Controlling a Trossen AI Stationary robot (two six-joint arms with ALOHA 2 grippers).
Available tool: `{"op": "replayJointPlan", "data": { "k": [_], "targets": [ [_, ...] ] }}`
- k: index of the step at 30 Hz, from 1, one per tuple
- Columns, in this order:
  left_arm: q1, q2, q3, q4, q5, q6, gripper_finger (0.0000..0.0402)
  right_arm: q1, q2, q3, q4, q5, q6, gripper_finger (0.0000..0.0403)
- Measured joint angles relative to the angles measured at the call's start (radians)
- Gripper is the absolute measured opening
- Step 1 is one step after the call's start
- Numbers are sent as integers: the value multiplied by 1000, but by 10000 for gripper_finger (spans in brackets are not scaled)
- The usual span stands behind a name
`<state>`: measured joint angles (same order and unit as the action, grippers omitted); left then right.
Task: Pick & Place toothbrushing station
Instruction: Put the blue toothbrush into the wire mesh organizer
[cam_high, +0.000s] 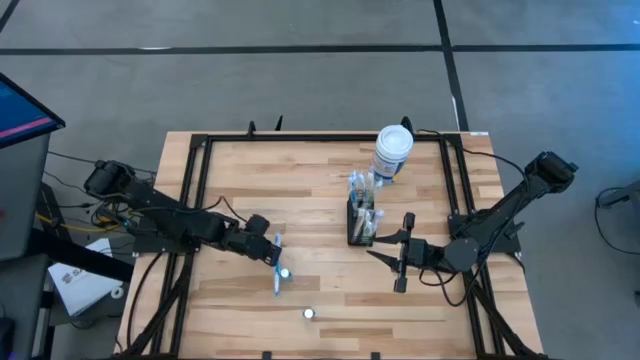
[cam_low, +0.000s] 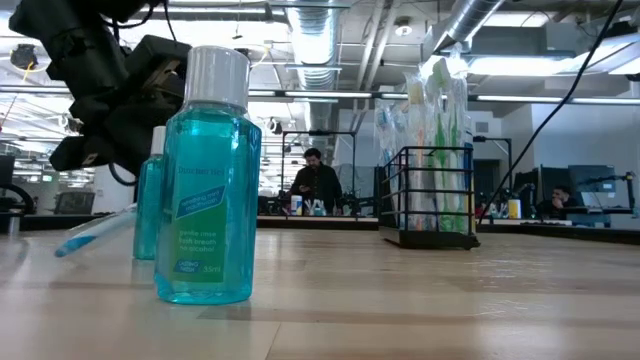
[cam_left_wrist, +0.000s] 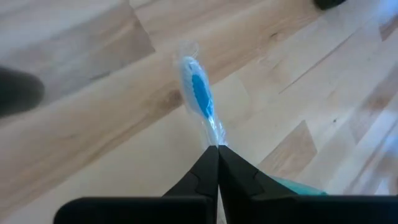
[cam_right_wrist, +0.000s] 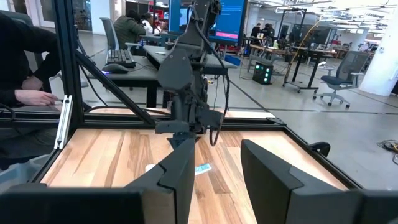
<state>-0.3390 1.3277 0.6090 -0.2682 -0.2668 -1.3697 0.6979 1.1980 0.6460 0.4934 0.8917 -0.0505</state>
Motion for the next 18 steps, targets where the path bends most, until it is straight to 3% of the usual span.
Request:
{"op": "replayJointPlan", "data": {
  "k": [18],
  "targets": [
    [-26,-185,0,-15,-178,163,0,0,0,0,-8,0,1,120]
  ]
}}
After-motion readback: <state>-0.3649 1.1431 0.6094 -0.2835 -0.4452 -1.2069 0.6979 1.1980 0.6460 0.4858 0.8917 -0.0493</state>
